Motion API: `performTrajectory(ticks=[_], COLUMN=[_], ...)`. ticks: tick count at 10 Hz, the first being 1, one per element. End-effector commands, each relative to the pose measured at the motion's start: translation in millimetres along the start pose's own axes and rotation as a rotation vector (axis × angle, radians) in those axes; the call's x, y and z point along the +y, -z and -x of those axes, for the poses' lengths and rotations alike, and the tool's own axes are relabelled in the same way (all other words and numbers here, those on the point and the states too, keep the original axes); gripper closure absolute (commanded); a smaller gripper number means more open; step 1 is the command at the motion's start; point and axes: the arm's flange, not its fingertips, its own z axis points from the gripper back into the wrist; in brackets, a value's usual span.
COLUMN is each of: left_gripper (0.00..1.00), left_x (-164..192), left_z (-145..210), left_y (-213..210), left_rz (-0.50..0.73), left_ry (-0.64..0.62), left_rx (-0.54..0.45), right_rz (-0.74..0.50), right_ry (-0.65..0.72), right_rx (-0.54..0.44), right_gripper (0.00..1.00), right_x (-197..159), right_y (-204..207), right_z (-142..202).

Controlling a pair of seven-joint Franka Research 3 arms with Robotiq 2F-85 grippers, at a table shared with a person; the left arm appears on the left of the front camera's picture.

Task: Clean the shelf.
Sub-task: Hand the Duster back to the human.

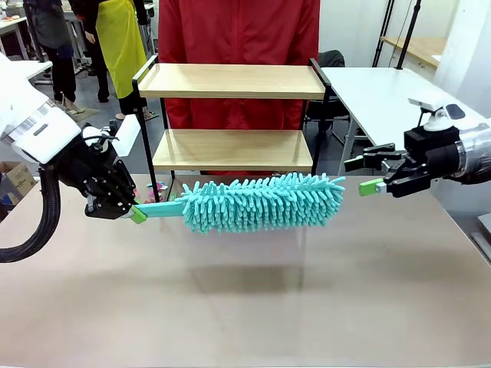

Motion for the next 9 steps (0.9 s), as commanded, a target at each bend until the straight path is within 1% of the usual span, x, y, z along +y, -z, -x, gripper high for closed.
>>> performTrajectory(ticks=[1, 5, 9], left_gripper=[0.87, 0.87, 0.87], left_x=[-0.8, -0.8, -0.8], left_z=[-3.0, -3.0, -3.0], left_y=[-2.8, -2.8, -2.8], left_rz=[0.0, 0.0, 0.0], left_ry=[-0.01, -0.01, -0.01], left_rx=[-0.03, -0.03, -0.03], right_rz=[0.025, -0.016, -0.017], right_ry=[-0.055, -0.039, -0.039], right_rx=[-0.009, -0.047, -0.066], right_gripper=[0.0, 0.0, 0.0], right_x=[11.7, 16.9, 22.7], right_y=[13.9, 30.2, 47.4], right_z=[-0.5, 7.9, 13.3])
